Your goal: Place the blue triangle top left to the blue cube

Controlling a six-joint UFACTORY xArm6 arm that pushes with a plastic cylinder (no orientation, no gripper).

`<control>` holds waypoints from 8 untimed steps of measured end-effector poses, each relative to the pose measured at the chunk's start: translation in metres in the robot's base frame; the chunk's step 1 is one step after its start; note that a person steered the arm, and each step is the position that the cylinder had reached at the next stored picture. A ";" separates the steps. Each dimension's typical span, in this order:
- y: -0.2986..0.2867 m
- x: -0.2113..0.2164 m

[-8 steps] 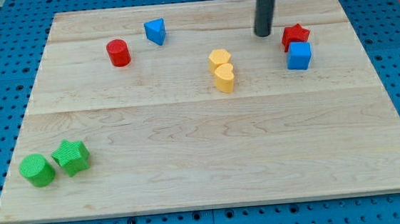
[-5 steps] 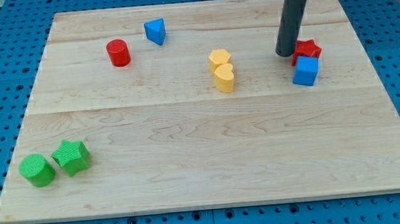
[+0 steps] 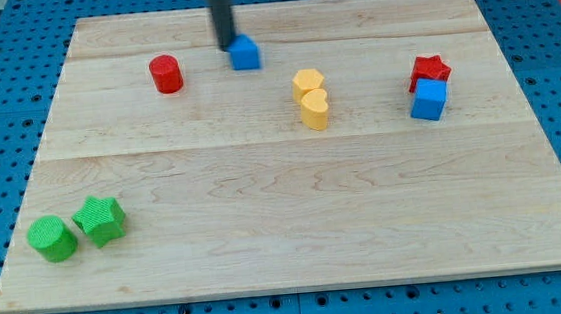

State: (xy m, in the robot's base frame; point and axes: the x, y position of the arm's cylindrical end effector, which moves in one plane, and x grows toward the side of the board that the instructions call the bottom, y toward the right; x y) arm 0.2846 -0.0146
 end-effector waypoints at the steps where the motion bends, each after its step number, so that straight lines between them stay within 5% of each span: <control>1: 0.098 0.020; 3: -0.017 0.000; 4: -0.010 0.069; 6: -0.001 0.019; 8: 0.133 0.057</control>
